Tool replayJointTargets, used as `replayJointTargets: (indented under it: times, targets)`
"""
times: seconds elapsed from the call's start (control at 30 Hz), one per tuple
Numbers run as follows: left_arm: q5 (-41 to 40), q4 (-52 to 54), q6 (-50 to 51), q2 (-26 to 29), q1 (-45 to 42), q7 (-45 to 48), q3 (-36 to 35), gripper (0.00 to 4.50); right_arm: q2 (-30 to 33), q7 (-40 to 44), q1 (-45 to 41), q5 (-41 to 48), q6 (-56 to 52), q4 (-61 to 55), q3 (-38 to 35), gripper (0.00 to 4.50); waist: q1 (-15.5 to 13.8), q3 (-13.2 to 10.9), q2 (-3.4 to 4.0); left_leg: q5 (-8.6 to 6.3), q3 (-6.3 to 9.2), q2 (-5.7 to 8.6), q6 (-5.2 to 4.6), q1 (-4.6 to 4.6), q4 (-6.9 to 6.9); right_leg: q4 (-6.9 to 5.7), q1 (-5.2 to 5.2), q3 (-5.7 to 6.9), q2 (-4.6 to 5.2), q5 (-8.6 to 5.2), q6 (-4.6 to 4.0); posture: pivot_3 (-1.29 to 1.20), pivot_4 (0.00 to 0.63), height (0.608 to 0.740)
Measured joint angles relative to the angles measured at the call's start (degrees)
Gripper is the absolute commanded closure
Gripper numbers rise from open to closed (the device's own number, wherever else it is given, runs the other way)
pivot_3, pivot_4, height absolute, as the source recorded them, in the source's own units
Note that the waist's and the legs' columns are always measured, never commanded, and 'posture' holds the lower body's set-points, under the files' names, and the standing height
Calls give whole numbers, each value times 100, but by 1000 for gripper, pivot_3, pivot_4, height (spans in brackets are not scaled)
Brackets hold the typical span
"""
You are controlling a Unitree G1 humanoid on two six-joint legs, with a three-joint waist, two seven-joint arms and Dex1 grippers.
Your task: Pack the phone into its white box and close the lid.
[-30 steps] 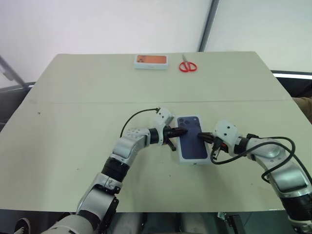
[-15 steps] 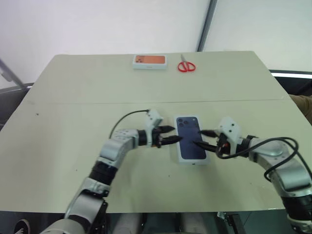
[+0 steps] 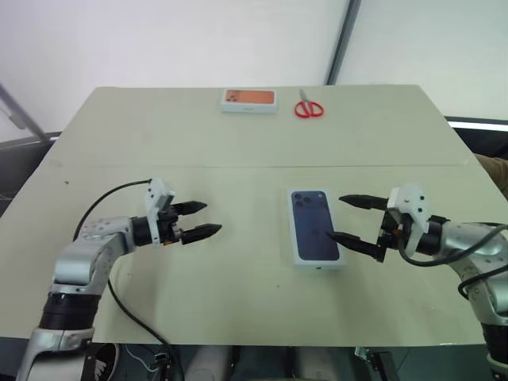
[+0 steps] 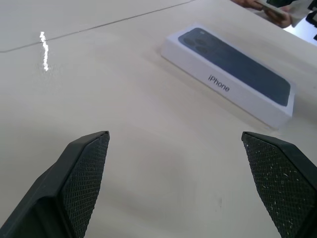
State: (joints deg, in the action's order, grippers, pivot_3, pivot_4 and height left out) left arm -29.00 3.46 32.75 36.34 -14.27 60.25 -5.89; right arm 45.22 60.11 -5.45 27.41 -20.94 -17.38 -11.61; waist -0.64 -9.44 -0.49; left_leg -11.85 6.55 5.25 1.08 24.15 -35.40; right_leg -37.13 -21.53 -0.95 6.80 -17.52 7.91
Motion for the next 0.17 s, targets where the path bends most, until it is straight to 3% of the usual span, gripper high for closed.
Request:
replayJointTargets:
  times: [0.17]
  targets:
    - [26,34,-315,288,728,-71,-462,0,104,74,177,-88,169,217,-33,23,6,0,1,1,-5,-7,1,1,17,2,-15,-7,3,-1,-2,0,150,740]
